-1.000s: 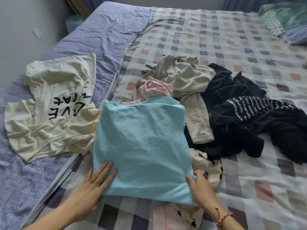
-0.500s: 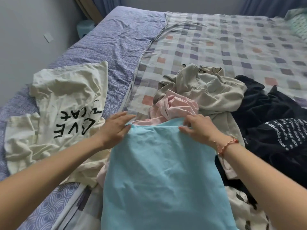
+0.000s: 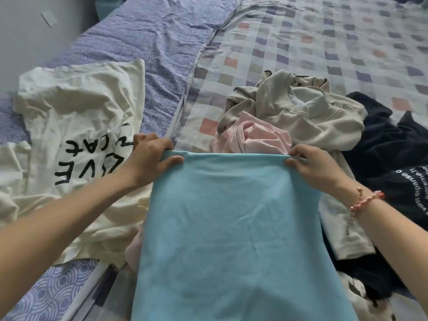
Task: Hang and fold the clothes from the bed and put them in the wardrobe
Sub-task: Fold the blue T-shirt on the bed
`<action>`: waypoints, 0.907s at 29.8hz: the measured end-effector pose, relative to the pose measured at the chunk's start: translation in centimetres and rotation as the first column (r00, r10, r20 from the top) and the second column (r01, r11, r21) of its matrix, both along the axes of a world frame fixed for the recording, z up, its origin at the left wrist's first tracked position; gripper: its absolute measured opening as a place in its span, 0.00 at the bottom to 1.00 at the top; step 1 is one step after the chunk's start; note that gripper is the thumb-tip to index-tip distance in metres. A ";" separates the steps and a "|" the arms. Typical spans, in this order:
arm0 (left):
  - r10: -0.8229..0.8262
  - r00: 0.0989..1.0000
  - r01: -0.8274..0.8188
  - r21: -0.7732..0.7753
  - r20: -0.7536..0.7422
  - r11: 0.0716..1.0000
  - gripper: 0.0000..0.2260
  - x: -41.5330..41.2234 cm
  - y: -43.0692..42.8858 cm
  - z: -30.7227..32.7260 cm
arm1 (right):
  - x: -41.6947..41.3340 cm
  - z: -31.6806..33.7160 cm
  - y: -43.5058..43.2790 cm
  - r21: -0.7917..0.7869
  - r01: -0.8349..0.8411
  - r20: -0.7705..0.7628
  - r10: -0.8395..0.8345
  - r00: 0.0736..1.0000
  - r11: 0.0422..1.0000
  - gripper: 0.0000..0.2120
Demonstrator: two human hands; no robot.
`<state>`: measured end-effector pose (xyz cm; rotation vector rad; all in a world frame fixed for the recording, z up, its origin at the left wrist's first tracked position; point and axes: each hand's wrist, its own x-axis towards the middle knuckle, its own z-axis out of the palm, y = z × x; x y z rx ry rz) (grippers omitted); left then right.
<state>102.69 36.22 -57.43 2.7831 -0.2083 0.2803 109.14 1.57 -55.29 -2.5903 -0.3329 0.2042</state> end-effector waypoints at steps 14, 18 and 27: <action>0.596 0.737 -0.650 -0.579 -0.320 0.493 0.15 -13.6 -5.6 -1.6 | -13.1 -4.4 -3.5 0.344 0.732 -0.324 -0.657 0.681 0.589 0.16; 0.574 0.628 -0.778 -0.394 -0.525 0.490 0.15 -17.3 -6.3 -1.7 | -14.7 -3.0 -4.6 0.215 0.673 -0.534 -0.491 0.688 0.708 0.17; 0.219 0.487 -0.873 -0.469 -0.845 0.131 0.18 -22.7 -10.2 -0.5 | -19.8 -0.7 -6.8 0.060 0.546 -0.670 -0.372 0.642 0.836 0.24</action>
